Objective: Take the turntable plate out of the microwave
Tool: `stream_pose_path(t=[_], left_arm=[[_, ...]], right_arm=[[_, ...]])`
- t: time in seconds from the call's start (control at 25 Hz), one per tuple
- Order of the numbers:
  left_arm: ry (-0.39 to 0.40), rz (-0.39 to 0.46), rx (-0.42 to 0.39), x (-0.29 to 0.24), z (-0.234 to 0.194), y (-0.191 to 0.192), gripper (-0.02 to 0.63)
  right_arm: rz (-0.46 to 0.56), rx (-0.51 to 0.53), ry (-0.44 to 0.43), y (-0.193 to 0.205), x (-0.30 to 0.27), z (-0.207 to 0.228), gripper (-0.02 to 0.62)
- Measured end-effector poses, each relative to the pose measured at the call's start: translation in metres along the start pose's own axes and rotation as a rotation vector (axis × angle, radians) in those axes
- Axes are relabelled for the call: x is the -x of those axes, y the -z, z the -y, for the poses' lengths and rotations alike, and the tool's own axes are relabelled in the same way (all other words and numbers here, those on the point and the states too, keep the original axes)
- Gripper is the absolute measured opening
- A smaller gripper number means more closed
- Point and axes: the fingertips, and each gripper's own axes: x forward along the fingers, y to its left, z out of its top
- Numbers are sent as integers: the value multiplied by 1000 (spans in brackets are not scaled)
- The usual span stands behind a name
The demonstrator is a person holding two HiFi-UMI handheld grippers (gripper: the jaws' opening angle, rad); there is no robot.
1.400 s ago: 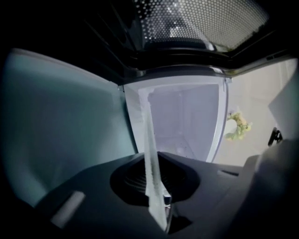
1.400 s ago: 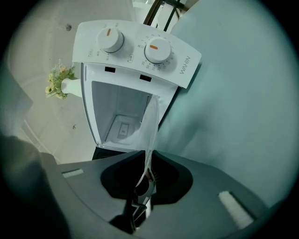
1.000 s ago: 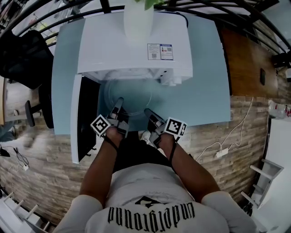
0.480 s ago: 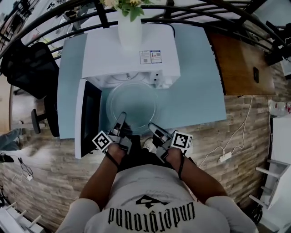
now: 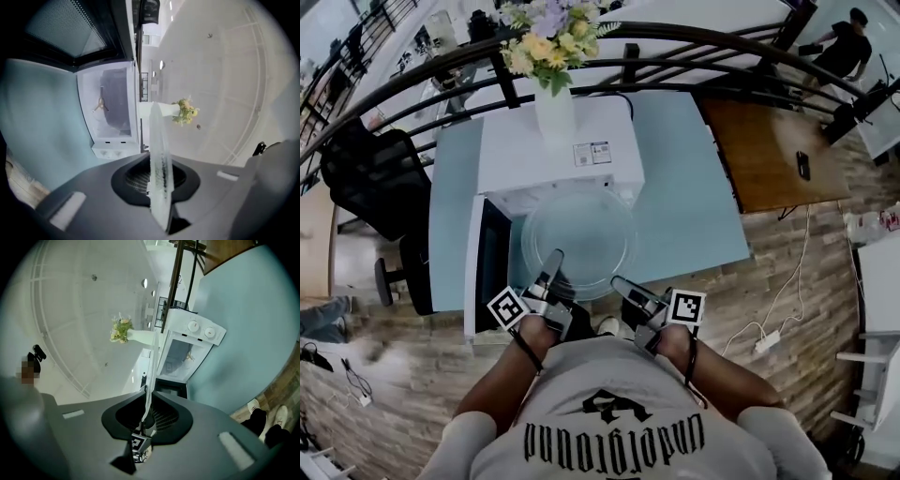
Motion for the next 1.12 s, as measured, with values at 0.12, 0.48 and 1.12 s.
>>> stream_pose_path(t=[0.12, 0.48, 1.12], left_arm=[[20, -10, -12, 1, 20, 6, 75], [20, -28, -30, 16, 51, 9, 75], [43, -200, -51, 96, 95, -29, 77]], right_arm=[[12, 1, -20, 0, 9, -17, 40], [43, -24, -44, 15, 14, -44, 38], [210, -1, -48, 108, -18, -103, 40]])
